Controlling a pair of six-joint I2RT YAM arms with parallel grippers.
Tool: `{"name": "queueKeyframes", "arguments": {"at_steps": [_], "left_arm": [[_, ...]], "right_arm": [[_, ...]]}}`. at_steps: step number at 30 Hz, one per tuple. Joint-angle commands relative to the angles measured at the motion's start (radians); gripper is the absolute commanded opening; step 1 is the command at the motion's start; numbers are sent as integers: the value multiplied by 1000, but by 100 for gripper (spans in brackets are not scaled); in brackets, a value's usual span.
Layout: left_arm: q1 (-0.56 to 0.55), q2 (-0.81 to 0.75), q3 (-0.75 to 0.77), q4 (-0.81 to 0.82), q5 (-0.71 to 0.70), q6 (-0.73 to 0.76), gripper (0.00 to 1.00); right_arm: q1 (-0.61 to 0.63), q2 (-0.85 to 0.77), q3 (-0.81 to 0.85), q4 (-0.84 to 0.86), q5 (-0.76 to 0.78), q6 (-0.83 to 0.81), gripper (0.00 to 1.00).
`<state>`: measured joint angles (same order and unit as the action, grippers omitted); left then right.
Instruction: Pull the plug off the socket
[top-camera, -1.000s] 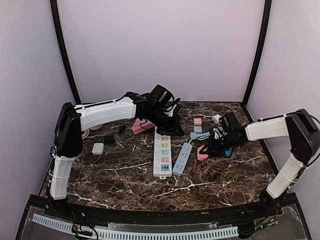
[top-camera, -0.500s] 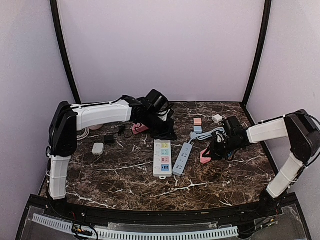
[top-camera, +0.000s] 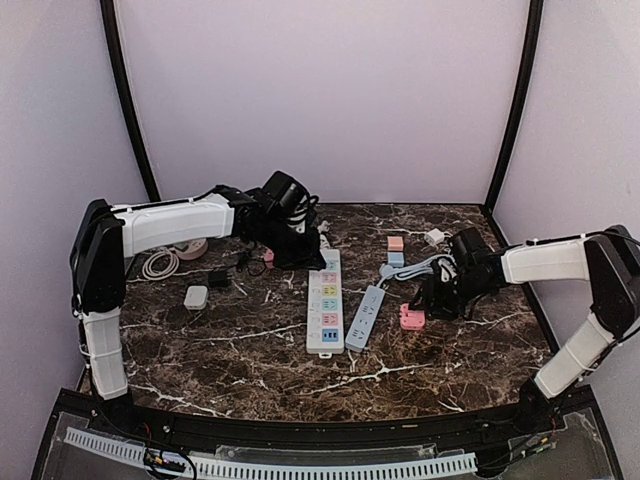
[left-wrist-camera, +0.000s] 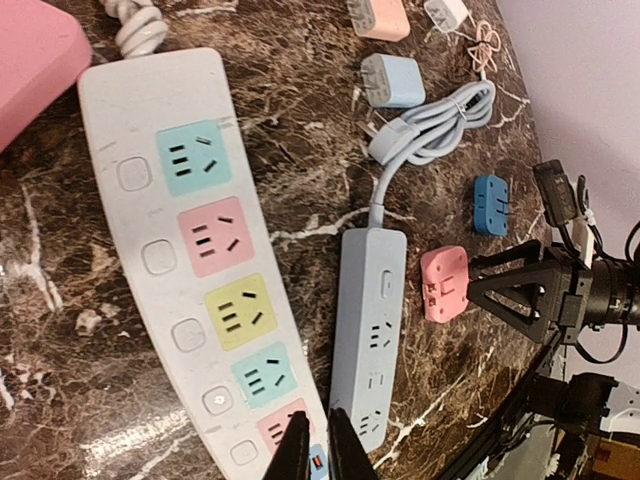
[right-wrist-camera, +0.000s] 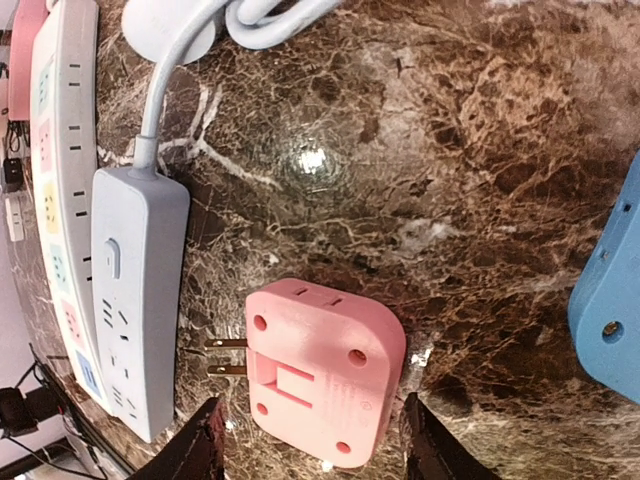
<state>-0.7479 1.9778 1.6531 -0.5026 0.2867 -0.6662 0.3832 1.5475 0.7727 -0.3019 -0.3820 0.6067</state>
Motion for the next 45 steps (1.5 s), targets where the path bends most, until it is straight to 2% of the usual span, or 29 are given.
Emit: {"name": "queueKeyframes", "arguments": {"at_steps": [1,4,7,14,20,30,35,45], "left_arm": [[40,-103,-44,-39,-107,-9,9],[78,-146,-67,-69,-166,-15,9],[138,-178,-93,-115,-252,-28,9],[273,-206,-58,-301,-516,-78,9],[362,-200,-28,-399,-673,-153,16],[505,-111,38,-414,-737,-279,26],[586,-56,40,-369,-678,-291,35],[644,35,69,-273,-619,-298,45]], "right_arm": [[-2,-40,39,-58,71,-29,61],[0,-54,56,-90,106,-41,74],[4,-73,67,-97,127,-50,81],[50,-90,126,-97,170,-80,84],[99,-44,187,-78,182,-99,85],[150,-12,235,-58,168,-114,86],[154,-24,225,-56,169,-119,86],[157,-48,209,-64,169,-120,86]]}}
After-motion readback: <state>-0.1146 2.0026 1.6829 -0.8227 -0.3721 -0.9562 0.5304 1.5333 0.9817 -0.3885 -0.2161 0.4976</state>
